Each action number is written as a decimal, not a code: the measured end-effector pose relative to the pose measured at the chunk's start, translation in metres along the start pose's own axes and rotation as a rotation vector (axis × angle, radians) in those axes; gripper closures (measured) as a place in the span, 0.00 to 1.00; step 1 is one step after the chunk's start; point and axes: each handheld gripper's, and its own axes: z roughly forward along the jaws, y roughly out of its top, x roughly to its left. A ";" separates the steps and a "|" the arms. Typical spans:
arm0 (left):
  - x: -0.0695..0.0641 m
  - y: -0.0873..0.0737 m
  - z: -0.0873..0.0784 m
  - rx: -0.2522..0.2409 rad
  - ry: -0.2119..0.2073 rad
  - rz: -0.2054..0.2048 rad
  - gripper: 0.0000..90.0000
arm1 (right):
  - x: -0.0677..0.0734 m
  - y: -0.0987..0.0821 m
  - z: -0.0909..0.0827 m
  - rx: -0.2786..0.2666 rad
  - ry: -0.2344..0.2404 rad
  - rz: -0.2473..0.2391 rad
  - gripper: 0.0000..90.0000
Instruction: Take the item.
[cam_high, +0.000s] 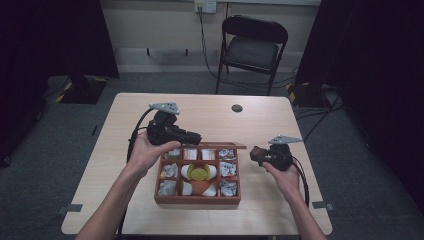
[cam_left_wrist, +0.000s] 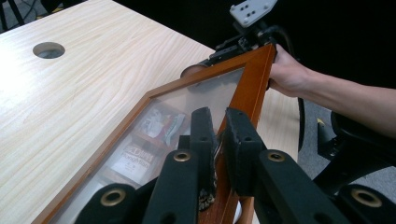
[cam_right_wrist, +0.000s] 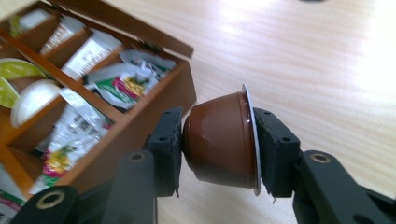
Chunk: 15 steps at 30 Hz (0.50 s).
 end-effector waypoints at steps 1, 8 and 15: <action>0.000 0.000 0.000 0.000 0.000 -0.001 0.91 | -0.001 -0.002 0.002 0.011 0.000 0.004 0.62; 0.000 0.000 0.000 0.001 -0.001 0.000 0.91 | -0.009 -0.008 0.012 0.061 -0.021 0.015 0.62; -0.001 0.000 0.000 0.004 -0.001 0.002 0.91 | -0.008 -0.013 0.022 0.100 -0.024 0.008 0.62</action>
